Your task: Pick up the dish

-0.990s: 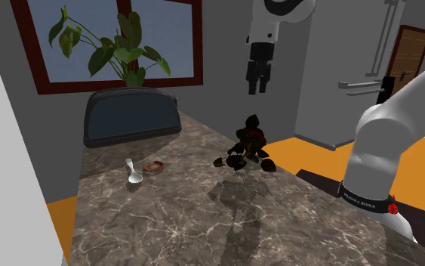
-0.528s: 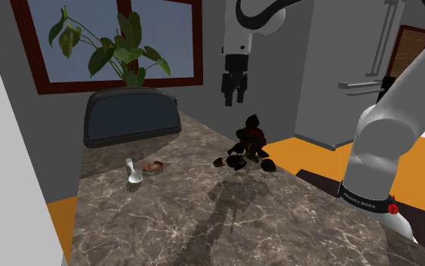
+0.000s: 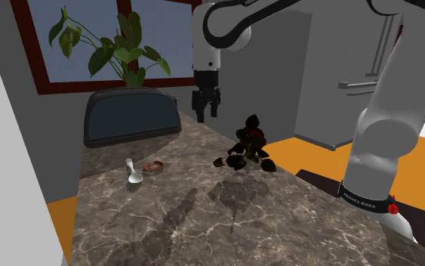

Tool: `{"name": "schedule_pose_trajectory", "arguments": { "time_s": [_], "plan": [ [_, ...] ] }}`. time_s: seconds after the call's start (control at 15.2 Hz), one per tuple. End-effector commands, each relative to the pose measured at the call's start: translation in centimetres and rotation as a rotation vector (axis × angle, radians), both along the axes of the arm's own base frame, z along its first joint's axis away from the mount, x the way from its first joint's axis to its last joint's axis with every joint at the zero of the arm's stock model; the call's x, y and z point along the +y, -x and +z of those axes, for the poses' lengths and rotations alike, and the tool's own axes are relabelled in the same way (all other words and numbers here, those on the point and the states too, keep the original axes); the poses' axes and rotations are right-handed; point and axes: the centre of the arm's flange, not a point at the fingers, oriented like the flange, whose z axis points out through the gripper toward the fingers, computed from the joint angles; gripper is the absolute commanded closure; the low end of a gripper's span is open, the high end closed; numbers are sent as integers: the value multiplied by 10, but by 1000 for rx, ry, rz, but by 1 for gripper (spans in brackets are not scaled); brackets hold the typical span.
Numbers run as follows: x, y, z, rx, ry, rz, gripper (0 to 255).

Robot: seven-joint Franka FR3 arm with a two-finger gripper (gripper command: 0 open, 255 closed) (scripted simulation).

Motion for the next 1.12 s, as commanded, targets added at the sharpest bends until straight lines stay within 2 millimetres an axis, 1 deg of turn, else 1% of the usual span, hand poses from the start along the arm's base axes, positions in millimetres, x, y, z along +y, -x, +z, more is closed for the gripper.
{"name": "schedule_pose_trajectory", "arguments": {
  "time_s": [0.0, 0.46, 0.92, 1.06],
  "plan": [
    [18, -13, -14, 6, 3, 16, 0],
    [92, -54, -59, 27, 15, 73, 0],
    [168, -90, -105, 48, 27, 129, 0],
    [172, -91, -112, 49, 28, 132, 0]
  ]
}}
